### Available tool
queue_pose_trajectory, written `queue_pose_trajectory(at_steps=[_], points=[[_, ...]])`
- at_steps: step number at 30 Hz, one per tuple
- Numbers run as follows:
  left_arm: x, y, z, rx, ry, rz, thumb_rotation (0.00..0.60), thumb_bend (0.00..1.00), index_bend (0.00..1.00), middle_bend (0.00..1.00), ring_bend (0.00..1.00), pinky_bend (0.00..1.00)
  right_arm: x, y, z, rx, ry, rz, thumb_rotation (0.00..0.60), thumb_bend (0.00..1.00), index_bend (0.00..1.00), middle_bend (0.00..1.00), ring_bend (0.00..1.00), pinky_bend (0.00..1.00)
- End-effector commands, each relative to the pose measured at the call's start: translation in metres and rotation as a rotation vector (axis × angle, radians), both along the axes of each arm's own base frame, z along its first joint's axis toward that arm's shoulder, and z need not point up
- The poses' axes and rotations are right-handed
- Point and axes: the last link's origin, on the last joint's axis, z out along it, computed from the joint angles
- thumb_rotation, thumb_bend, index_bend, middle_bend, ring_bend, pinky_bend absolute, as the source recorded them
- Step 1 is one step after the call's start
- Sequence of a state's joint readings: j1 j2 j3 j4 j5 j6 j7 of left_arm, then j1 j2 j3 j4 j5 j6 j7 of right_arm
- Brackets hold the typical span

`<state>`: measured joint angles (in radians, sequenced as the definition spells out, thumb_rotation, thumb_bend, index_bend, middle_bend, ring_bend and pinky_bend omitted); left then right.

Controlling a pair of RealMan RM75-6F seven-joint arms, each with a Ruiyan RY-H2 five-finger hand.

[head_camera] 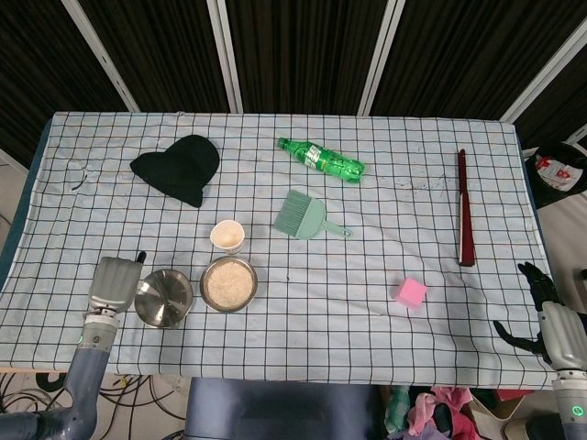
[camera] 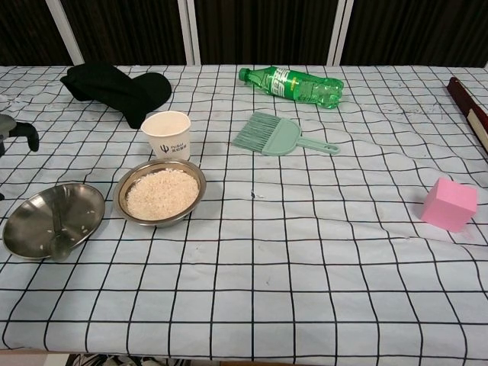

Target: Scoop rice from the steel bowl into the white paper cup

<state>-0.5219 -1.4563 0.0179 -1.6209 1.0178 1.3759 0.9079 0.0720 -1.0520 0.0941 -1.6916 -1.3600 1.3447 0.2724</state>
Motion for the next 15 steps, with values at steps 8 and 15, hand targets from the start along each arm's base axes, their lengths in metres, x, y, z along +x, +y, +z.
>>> queue_pose_trajectory(at_steps=[8, 15], points=[[-0.022, -0.052, 0.058, 0.108, -0.204, -0.09, 0.6, 0.07, 0.0, 0.0, 0.0, 0.01, -0.001, 0.001, -0.001, 0.012, 0.047, 0.012, 0.6, 0.22, 0.0, 0.0, 0.0, 0.21], [-0.043, -0.096, 0.083, 0.194, -0.289, -0.07, 0.6, 0.06, 0.0, 0.0, 0.0, 0.0, -0.001, 0.002, -0.002, 0.018, 0.073, 0.021, 0.6, 0.22, 0.0, 0.0, 0.0, 0.21]])
